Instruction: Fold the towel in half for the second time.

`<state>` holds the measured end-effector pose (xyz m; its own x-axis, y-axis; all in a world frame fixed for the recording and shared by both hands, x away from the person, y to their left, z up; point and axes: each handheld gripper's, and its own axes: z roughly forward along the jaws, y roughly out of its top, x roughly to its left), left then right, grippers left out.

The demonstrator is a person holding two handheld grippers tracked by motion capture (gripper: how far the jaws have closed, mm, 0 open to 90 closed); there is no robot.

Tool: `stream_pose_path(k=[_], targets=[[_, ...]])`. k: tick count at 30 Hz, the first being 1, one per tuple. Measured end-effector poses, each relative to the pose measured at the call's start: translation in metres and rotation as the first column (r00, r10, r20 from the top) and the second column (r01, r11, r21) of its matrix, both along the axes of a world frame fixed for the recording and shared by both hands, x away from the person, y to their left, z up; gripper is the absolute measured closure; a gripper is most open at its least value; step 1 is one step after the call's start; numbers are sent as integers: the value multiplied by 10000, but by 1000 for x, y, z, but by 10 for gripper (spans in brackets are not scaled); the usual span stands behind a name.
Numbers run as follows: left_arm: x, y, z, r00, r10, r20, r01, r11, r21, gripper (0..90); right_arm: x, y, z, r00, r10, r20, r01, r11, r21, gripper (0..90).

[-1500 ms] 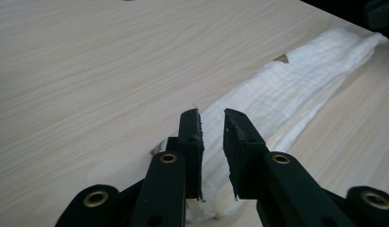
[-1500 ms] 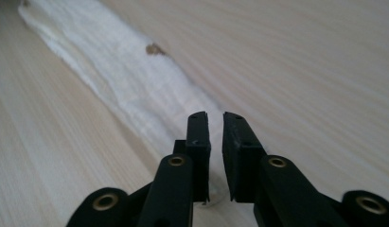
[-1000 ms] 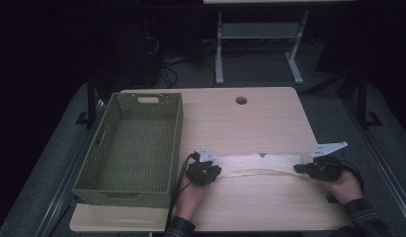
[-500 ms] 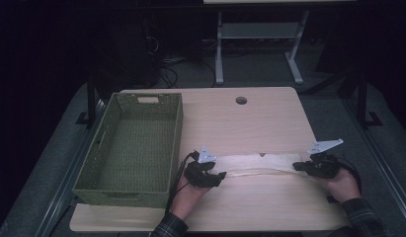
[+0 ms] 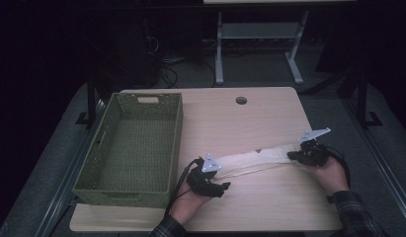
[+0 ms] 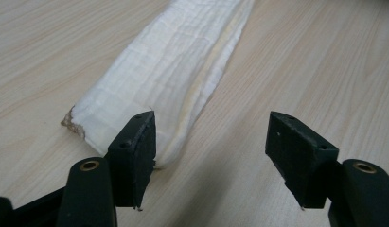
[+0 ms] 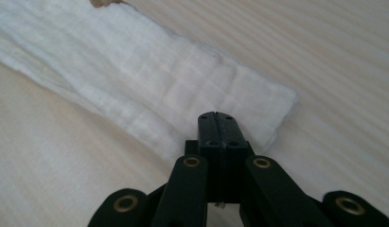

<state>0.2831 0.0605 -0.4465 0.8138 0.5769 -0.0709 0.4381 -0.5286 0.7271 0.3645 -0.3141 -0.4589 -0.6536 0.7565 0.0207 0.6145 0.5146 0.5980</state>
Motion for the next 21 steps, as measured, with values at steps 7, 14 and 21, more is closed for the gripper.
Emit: stream_pose_path(k=[7,14,21], targets=[[2,0,-1,9999,167,-15,-167,9999,-8,335,24,7,-1,9998,115,153,-114,9999,-90,896],[3,0,1,9996,278,58,-279,9996,22,335,60,21,-2,9992,220,320,-213,9996,-210,896],[6,1,0,9991,427,85,-427,9991,51,348,80,35,-1,9982,287,522,-271,9991,-311,849]])
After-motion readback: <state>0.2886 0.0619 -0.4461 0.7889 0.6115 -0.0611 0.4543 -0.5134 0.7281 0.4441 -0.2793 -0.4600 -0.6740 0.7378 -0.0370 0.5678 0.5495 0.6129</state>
